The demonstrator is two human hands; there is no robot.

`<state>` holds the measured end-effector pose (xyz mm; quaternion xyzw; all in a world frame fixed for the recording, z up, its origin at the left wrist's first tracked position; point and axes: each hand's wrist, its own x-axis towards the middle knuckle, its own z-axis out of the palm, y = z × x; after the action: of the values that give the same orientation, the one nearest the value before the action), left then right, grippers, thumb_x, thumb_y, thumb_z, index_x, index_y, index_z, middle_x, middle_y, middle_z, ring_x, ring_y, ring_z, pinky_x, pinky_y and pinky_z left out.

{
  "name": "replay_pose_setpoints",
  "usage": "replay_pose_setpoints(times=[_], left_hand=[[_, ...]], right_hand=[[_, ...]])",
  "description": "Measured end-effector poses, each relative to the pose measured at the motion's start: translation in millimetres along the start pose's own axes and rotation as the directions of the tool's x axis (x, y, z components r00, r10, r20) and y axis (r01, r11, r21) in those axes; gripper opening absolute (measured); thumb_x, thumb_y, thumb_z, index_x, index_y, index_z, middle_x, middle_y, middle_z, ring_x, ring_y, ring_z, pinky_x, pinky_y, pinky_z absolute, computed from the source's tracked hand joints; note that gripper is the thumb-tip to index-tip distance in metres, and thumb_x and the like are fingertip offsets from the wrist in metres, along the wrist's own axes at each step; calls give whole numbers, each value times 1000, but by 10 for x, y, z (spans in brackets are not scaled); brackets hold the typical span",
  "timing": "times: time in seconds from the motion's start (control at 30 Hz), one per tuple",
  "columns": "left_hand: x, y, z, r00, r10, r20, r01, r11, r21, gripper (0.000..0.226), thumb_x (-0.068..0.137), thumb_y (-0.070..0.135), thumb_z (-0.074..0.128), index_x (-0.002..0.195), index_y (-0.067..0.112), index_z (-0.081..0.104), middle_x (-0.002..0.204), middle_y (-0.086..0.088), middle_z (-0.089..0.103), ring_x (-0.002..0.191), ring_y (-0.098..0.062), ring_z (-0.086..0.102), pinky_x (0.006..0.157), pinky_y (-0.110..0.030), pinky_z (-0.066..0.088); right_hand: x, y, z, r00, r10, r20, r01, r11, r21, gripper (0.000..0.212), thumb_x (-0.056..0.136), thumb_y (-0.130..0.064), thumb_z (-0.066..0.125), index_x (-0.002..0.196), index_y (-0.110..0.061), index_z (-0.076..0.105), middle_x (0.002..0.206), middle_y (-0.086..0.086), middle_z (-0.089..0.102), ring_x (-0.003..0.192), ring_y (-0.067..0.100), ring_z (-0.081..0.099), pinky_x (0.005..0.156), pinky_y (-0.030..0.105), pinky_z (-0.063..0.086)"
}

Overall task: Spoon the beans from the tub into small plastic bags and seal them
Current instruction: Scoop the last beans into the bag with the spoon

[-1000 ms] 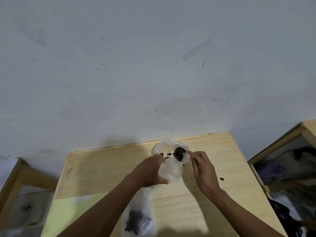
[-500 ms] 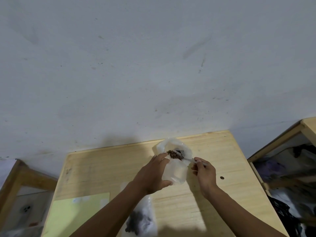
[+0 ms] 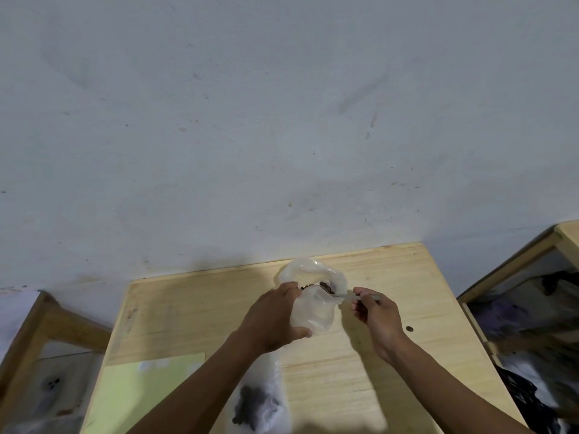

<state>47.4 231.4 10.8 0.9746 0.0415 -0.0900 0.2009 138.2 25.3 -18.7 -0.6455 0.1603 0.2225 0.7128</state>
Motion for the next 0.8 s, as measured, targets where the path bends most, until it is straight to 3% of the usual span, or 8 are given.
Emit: replay_pose_setpoints(times=[0.13,0.47,0.8], left_hand=[[-14,-11,-20,1000,-26,-17,25,999,-34,83,70,62,73,137,26,41,149,12,41,118,-17,55,94,-34,48],[-94,46,69,999,31,37,-30,999,-13,84,74,59,72,142,24,38,146,8,44,122,-14,50,100,-33,46],[-50,107,22,988,-148,30,151,969,-196,84,71,56,77,140,23,42,140,5,51,118,-14,55,94,-28,46]], right_hand=[[20,-109,-69,999,-31,-12,30,999,-22,22,99,-2,46,106,1,67,82,15,62,73,22,59,73,31,52],[20,-256,-190,998,-38,-50,41,997,63,22,101,-3,45,108,2,65,80,15,60,70,21,57,75,30,52],[-62,-340,-253,995,-92,-37,91,995,-35,21,99,-1,46,102,1,67,80,15,60,70,23,57,74,30,53]])
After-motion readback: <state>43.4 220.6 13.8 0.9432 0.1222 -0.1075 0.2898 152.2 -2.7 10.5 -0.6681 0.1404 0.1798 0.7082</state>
